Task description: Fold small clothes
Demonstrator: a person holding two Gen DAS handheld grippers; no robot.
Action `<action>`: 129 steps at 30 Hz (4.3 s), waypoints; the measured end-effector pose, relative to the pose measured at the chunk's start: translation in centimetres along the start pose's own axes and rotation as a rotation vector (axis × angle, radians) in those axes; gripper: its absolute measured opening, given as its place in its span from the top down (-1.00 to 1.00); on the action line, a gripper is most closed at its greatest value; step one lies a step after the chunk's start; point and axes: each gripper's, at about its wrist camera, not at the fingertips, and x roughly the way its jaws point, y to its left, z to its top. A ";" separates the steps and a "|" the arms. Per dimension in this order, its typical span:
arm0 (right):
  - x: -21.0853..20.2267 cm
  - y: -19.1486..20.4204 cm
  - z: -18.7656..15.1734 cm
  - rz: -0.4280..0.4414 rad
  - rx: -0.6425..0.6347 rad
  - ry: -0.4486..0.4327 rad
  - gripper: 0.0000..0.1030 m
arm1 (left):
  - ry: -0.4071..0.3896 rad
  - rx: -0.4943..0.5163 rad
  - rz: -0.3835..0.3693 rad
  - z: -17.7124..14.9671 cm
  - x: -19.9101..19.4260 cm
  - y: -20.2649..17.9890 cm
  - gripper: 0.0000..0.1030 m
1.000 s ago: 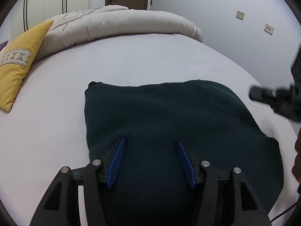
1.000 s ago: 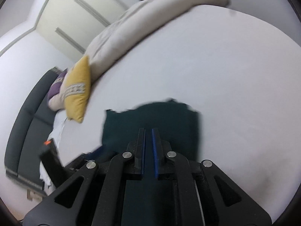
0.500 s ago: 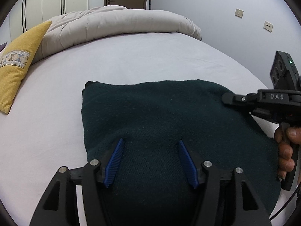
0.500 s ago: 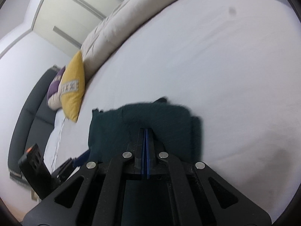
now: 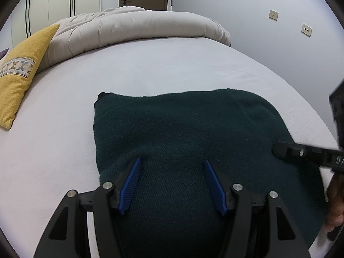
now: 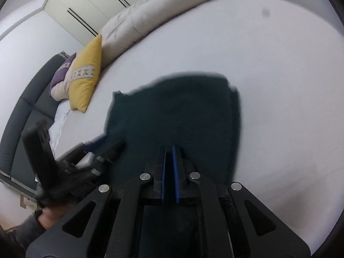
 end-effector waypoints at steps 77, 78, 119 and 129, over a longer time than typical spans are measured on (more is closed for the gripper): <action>-2.4 19.5 -20.1 -0.070 -0.106 0.219 0.53 | 0.178 -0.316 -0.029 -19.9 -19.0 12.8 0.10; -0.9 17.9 -20.7 -0.081 -0.071 0.246 0.52 | 0.163 -0.330 -0.042 -20.2 -18.9 13.1 0.04; -31.4 33.2 -24.0 -0.332 -0.359 -0.771 -1.00 | -0.620 -0.128 0.566 -19.0 -46.9 4.7 -1.00; -31.8 34.8 -25.2 -0.354 -0.371 -0.622 -1.00 | -0.359 -0.241 0.464 -20.7 -42.2 5.2 -1.00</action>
